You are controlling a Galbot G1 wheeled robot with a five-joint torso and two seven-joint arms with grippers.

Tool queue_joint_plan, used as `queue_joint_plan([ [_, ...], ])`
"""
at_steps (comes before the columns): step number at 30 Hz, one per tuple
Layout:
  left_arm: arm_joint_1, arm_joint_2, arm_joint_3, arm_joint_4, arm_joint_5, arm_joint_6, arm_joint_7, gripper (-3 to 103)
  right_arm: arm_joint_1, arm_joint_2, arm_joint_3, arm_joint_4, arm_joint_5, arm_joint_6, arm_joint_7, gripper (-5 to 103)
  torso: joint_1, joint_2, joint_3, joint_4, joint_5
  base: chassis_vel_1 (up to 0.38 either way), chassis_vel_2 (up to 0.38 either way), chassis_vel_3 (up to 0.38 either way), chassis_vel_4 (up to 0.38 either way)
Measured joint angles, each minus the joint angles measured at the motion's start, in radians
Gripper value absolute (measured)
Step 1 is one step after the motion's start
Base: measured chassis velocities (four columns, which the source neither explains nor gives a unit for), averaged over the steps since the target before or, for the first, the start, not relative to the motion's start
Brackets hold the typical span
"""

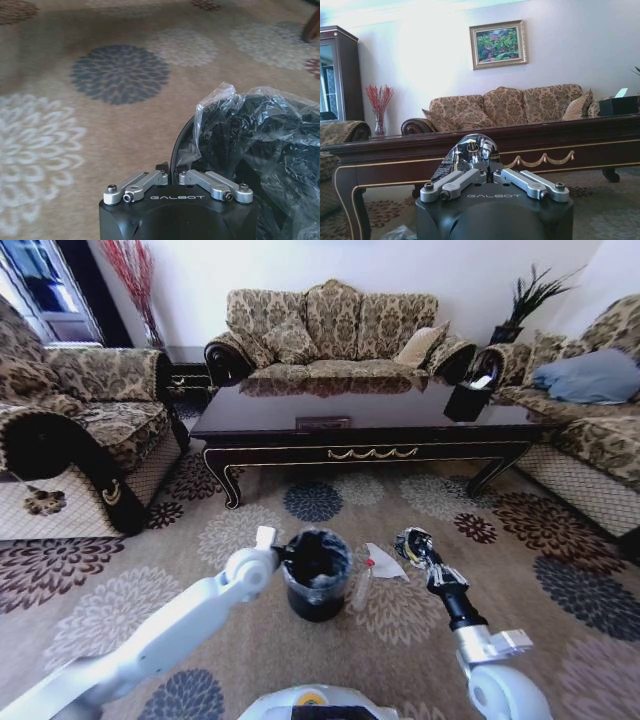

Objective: Move to the front of the table and pick up the trash from the floor, then place it into the trash bin.

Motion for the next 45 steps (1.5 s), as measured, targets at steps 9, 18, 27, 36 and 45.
queue_joint_plan([
  [9,-0.085,-0.064,0.087,0.041,-0.034,0.006,-0.025,4,-0.016,0.004,-0.062,-0.01,-0.057,0.005,-0.013,2,0.0,0.0,0.0,0.0002,0.0002,0.0,0.0,0.0,0.0],
  [18,-0.092,-0.148,0.113,0.098,-0.038,0.006,-0.047,4,-0.023,0.024,-0.134,-0.041,-0.135,0.027,-0.016,2,0.0,0.0,0.0,0.0001,-0.0001,0.0,0.0,0.0,0.0],
  [27,-0.083,-0.128,0.106,0.059,-0.043,0.006,-0.056,4,-0.03,0.029,-0.152,-0.045,-0.18,0.031,-0.021,16,0.0,0.0,0.0,0.0001,-0.0002,0.0,0.0,0.0,0.0],
  [36,-0.044,-0.094,0.084,0.03,-0.04,0.006,-0.057,4,-0.021,0.037,-0.164,-0.064,-0.184,0.038,-0.025,44,0.0,0.0,0.0,0.0002,-0.0002,0.0,0.0,0.0,0.0],
  [45,-0.031,-0.032,0.012,-0.001,-0.042,0.007,-0.052,4,-0.008,0.047,-0.144,-0.07,-0.14,0.039,-0.016,76,0.0,0.0,0.0,0.0,-0.0003,0.0,0.0,0.0,0.0],
])
